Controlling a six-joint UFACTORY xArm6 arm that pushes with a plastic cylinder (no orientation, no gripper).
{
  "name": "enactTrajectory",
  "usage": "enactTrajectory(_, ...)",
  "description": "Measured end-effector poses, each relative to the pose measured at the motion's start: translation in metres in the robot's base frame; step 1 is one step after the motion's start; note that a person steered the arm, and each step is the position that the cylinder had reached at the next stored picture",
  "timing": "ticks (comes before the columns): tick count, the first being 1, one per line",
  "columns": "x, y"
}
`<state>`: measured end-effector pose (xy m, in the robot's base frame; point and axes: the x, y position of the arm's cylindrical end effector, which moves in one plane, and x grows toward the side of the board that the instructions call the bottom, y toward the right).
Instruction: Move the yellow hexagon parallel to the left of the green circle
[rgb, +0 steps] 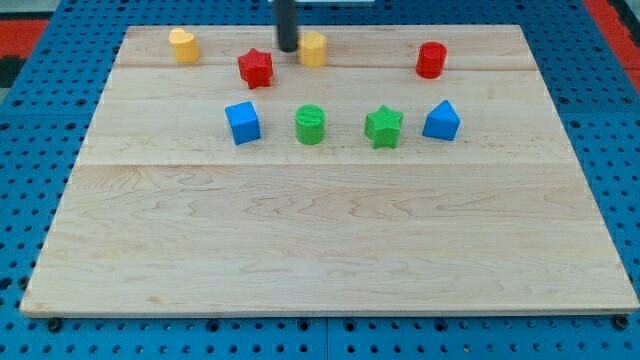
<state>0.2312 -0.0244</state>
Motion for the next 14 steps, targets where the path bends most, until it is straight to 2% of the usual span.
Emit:
enactTrajectory(1,-0.028,0.008)
enactTrajectory(2,0.013,0.029)
enactTrajectory(3,0.007,0.018)
enactTrajectory(4,0.029,0.003)
enactTrajectory(5,0.091,0.045)
enactTrajectory(6,0.085,0.082)
enactTrajectory(7,0.048,0.071)
enactTrajectory(8,0.056,0.068)
enactTrajectory(9,0.071,0.036)
enactTrajectory(10,0.056,-0.025)
enactTrajectory(11,0.022,0.016)
enactTrajectory(13,-0.022,0.002)
enactTrajectory(14,-0.025,0.049)
